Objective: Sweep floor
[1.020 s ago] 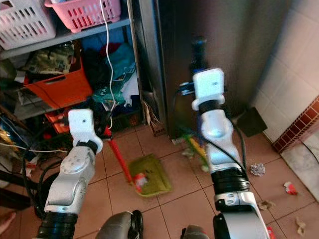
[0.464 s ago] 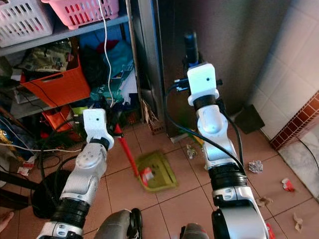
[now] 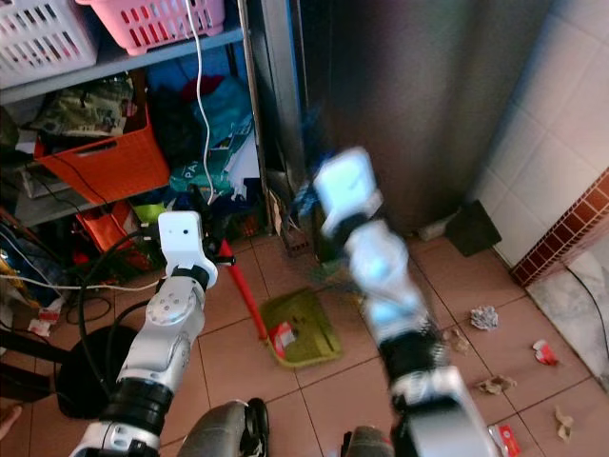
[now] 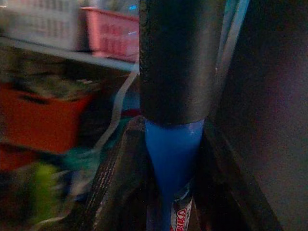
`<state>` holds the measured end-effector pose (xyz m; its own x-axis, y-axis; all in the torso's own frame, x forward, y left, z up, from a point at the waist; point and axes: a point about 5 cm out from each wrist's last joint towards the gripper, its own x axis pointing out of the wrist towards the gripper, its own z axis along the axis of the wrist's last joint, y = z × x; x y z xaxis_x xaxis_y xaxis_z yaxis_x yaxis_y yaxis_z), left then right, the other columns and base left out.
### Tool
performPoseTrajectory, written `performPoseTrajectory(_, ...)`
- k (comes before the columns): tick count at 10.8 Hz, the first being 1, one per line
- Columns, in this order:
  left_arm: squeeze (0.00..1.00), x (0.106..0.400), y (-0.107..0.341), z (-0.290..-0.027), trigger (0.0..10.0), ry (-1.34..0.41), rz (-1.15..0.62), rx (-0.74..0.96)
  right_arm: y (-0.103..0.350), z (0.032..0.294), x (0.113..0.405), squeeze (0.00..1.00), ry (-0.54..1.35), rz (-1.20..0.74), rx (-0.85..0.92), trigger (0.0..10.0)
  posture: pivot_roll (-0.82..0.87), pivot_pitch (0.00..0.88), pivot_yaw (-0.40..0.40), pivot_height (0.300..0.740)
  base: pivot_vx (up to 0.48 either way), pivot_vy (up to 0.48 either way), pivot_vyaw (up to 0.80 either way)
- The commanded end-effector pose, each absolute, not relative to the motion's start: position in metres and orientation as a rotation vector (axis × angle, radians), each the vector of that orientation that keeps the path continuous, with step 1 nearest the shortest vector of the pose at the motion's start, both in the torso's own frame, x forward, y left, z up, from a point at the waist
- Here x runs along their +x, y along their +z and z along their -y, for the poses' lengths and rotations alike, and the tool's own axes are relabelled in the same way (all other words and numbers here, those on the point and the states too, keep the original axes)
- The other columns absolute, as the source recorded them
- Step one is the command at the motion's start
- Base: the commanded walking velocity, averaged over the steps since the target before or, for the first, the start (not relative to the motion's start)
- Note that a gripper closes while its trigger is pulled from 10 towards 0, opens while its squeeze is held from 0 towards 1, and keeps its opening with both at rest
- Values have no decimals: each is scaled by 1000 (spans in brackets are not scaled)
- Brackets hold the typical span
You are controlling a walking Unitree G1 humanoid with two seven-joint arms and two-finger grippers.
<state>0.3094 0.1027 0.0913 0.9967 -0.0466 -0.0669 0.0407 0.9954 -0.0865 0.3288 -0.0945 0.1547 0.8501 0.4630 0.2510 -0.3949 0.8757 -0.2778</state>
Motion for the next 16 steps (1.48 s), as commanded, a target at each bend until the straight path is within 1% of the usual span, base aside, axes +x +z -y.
performPoseTrajectory(1, 0, 315, 104, -103, 10000, -38, -3, -90, 167, 86, 327, 0, 511, 356, -182, 10000, -53, 105, 71, 740, 0, 0, 0)
performPoseTrajectory(3, 0, 317, 104, -99, 10000, -52, -3, -92, 178, 88, 324, 0, 554, 351, -94, 10000, -62, 101, 75, 740, 0, 0, 0)
performPoseTrajectory(4, 0, 317, 103, -98, 10000, -55, -4, -93, 190, 88, 321, 0, 618, 352, -46, 10000, -63, 100, 77, 740, 0, 0, 0)
performPoseTrajectory(5, 0, 318, 102, -99, 10000, -58, -10, -91, 211, 89, 318, 0, 708, 359, -2, 10000, -69, 99, 80, 740, 0, 0, 0)
performPoseTrajectory(7, 0, 318, 99, -99, 10000, -68, -22, -85, 248, 91, 315, 0, 851, 404, 31, 10000, -75, 95, 85, 740, 0, 0, 0)
performPoseTrajectory(8, 0, 318, 99, -96, 10000, -82, -24, -84, 267, 93, 316, 0, 892, 444, 55, 10000, -74, 90, 86, 740, 0, 0, 0)
performPoseTrajectory(9, 0, 319, 100, -93, 10000, -99, -24, -86, 276, 97, 319, 0, 885, 457, 59, 10000, -72, 87, 86, 740, 0, 0, 0)
performPoseTrajectory(10, 0, 318, 100, -92, 10000, -111, -26, -85, 280, 106, 327, 0, 803, 498, -15, 10000, -68, 85, 85, 740, 0, 0, 0)
performPoseTrajectory(11, 0, 317, 98, -92, 10000, -118, -35, -82, 279, 114, 337, 0, 660, 523, -85, 10000, -62, 82, 84, 740, 0, 0, 0)
performPoseTrajectory(12, 0, 316, 97, -92, 10000, -121, -41, -80, 272, 114, 338, 0, 624, 527, -135, 10000, -59, 82, 81, 740, 0, 0, 0)
performPoseTrajectory(13, 0, 316, 96, -93, 10000, -124, -49, -75, 262, 113, 339, 0, 609, 499, -118, 10000, -59, 82, 81, 740, 0, 0, 0)
performPoseTrajectory(16, 0, 315, 95, -94, 10000, -130, -55, -73, 231, 104, 334, 0, 601, 468, -184, 10000, -50, 82, 85, 740, 0, 0, 0)
